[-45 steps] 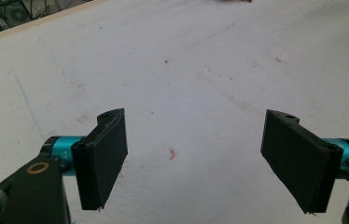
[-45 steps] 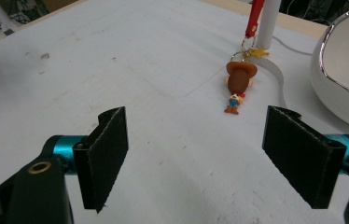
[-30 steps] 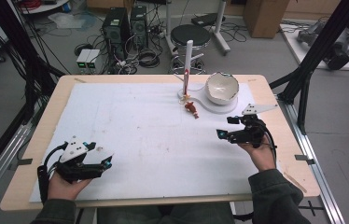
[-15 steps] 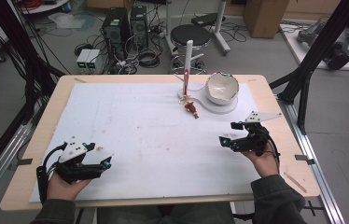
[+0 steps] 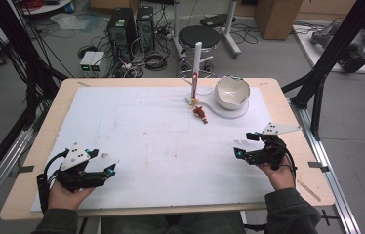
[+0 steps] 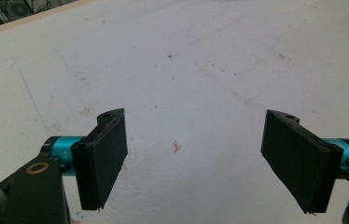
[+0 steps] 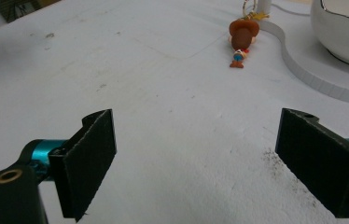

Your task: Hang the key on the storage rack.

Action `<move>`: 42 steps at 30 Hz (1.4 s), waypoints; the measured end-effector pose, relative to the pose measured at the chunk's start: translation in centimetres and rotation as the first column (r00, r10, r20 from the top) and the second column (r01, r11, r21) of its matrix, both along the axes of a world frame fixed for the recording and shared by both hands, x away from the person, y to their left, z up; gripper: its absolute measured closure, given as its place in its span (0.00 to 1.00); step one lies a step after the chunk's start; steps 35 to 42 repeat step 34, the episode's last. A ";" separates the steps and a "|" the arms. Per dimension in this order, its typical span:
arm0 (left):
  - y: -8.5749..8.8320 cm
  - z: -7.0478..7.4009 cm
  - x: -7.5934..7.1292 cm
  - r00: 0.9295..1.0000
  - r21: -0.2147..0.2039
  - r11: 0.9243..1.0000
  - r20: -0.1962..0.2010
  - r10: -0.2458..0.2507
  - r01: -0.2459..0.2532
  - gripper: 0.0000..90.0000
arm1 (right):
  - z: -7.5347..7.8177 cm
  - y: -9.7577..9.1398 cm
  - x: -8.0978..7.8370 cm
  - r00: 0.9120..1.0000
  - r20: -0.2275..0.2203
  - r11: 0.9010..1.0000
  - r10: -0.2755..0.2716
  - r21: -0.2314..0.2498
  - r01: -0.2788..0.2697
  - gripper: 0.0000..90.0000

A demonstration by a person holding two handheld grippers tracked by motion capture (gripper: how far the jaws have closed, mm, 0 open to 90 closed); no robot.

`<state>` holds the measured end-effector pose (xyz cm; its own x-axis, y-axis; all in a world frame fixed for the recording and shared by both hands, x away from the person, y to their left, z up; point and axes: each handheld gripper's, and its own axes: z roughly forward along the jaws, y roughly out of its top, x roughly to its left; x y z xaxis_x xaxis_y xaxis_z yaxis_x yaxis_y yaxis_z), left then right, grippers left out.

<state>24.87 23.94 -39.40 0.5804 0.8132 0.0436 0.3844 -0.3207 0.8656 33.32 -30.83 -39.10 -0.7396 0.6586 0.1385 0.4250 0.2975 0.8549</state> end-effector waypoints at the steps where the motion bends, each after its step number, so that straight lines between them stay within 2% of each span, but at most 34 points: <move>1: 0.0 0.0 0.0 1.000 -0.001 1.000 -0.001 -0.001 0.001 0.25 | -0.1 -0.1 -0.1 1.000 0.000 1.000 -0.002 0.002 0.002 0.13; 6: 0.1 -0.1 -0.1 1.000 0.000 1.000 0.000 0.001 -0.001 0.25 | -0.4 -0.4 -0.6 1.000 -0.001 1.000 -0.006 -0.014 0.006 0.13; 17: 0.2 -0.5 0.0 1.000 0.005 1.000 -0.009 -0.005 0.005 0.25 | -0.6 -1.4 -1.5 0.999 0.011 0.999 -0.035 -0.014 0.035 0.13; 23: 0.2 -0.6 -0.2 1.000 0.003 1.000 -0.012 -0.005 0.005 0.26 | -0.7 -1.5 -2.1 0.999 0.010 0.999 -0.032 -0.020 0.032 0.13; 32: 0.1 -0.8 -0.1 1.000 0.008 1.000 -0.012 -0.013 0.013 0.25 | -0.6 -1.6 -2.3 0.999 0.025 1.000 -0.023 -0.021 0.023 0.13; 42: 0.1 -0.8 0.0 1.000 0.007 1.000 -0.012 -0.008 0.008 0.26 | -0.6 -1.5 -2.3 1.000 0.021 0.999 -0.023 -0.027 0.023 0.13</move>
